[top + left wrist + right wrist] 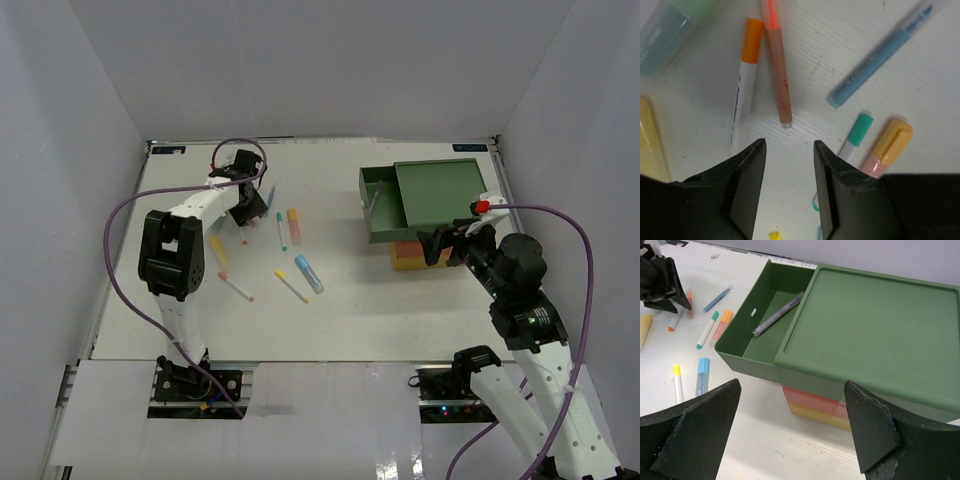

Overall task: Sort the stationery into containers
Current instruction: Pick up the pen from the center of the board.

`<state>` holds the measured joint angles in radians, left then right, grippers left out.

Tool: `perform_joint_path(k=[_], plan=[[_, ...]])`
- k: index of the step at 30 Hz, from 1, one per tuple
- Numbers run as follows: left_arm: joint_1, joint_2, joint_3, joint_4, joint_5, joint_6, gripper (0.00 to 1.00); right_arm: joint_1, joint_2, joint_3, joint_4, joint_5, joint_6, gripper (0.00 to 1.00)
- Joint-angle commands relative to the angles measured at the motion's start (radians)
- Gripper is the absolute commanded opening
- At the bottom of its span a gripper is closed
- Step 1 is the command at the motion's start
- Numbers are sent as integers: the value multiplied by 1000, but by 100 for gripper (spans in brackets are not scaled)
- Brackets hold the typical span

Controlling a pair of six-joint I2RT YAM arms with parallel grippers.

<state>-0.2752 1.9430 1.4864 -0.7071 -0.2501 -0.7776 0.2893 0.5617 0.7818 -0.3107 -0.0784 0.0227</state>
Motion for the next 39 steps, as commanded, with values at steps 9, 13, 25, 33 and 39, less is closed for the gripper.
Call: perform_joint_path(k=[9,13,25,33,39], plan=[[25,135,189,-74,-89,-83,51,25,-25,-19,58,35,-7,90],[42,163,213,-80,-98,-84,51,30,-34,-29,65,43,-9,90],[71,223,261,-86,-89,-61,50,31,-43,-38,68,54,-10,90],[82,261,301,-86,-72,-49,48,33,-42,-38,65,60,-9,90],[83,286,311,-86,-60,-43,42,31,-42,-38,65,58,-9,90]])
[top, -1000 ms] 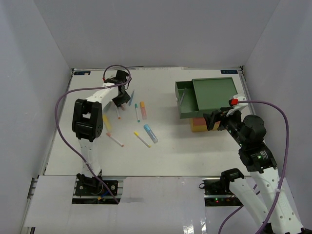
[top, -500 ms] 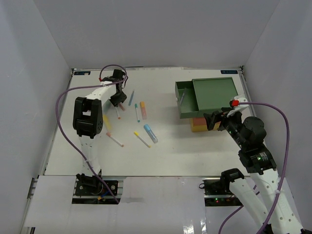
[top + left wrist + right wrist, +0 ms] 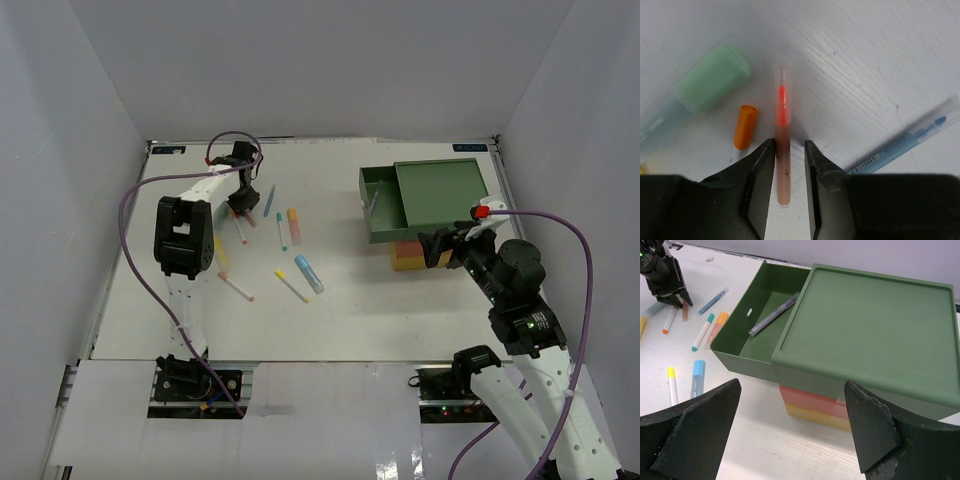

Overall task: Sort the stationery into containers
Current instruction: Pick up the pen from the center of the board, then place the pen in the drawer.

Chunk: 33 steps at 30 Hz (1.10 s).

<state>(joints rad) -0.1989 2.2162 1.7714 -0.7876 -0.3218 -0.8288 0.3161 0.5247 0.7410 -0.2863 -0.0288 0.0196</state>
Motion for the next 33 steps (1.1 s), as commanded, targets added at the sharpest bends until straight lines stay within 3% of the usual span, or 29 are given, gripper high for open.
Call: perform_joint_path(k=[1,11,15,22,26,33], plan=[[7,13,23,-6,13,8,40,5,-5,3,39,9,-6,90],[7,-18,-29,11,36,30,16,6,-5,5,39,0,-3,90],[7,-70,-40,25,75,49,11,5,-8,8,35,0,-1,90],[-14,-349,-138,246,420,129,0,6,1,15,33,-5,2,90],[-79,-432,-127,327,602,99,0,5,6,27,27,3,0,90],[-252,-467,-29,416,671,2,1,6,17,60,1,12,0,90]])
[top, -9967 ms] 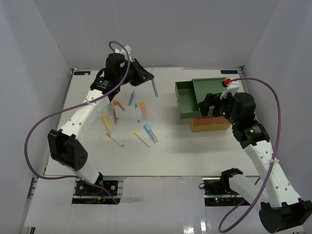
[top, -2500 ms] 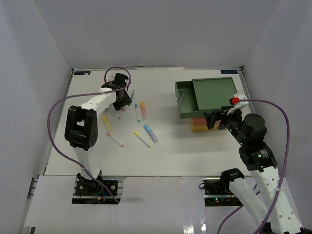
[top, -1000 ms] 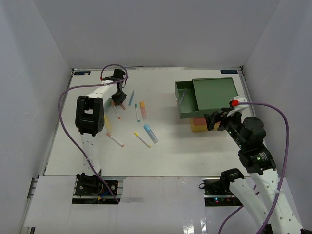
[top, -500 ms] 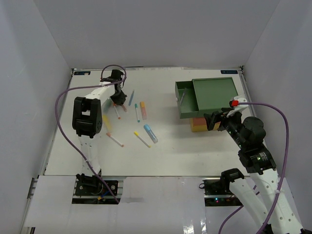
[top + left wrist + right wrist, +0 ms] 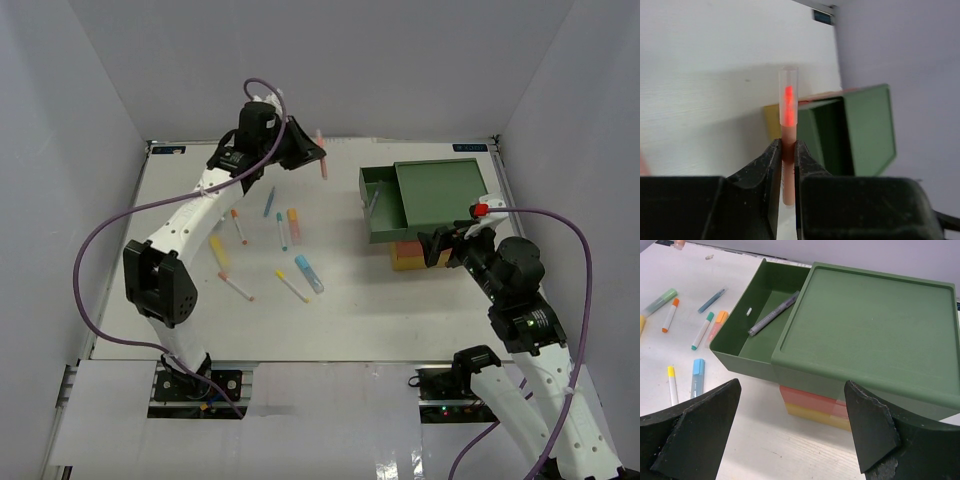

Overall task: Sort the stationery into containers
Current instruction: Place the pen in the drawer.

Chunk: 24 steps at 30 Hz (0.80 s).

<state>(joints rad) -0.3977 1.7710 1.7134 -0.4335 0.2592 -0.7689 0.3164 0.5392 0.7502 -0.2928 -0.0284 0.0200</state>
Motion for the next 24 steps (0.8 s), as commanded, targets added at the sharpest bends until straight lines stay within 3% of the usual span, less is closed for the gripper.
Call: perform_joint_path(k=[1,11,24], plan=[[-88,-18,54,73,91,-69,1,4,2,55,6,13,0,90],[-256,58,92,122,-30,-159,7,6,-15,84,-29,24,-2,90],[-326,114,95,105,-93,-173,25,6,-28,74,-40,51,-8,90]])
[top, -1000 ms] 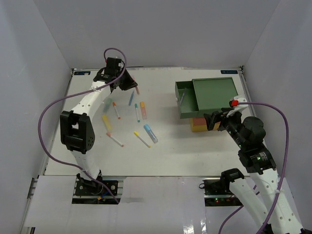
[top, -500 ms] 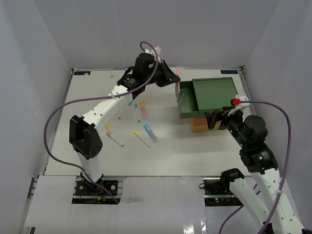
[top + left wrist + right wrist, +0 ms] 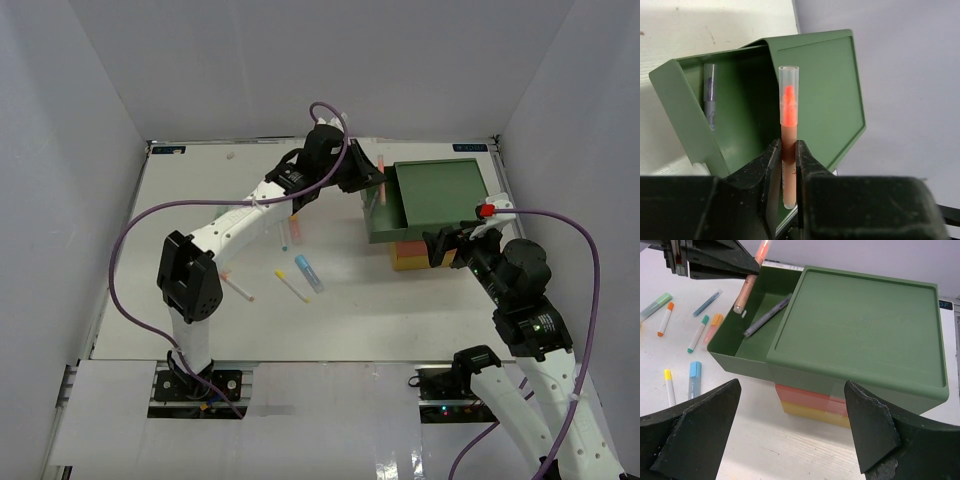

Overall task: Sort the stationery into containers
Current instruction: Place the pen in the drawer.

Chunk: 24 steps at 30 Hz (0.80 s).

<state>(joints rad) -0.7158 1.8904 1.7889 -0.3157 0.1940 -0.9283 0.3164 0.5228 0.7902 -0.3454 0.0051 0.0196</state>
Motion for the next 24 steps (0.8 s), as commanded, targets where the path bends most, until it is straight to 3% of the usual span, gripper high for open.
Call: perform_joint_path(k=[1,5,15,20,24], plan=[[-7,-8,9,-17,-34,-14,27,6,-12,32,11,18,-6,90],[-8,-30,-13,-26,-57,-3,43,4,-6,26,14,21,-7,90],[-8,-54,66,-114,-100,135,71,4,-3,27,14,15,-6,90],[35,-99,118,-281,-263,307,79,6,-4,35,6,12,-7,90],[151,-166,22,-322,-301,440,81,6,-7,27,6,10,-4,90]])
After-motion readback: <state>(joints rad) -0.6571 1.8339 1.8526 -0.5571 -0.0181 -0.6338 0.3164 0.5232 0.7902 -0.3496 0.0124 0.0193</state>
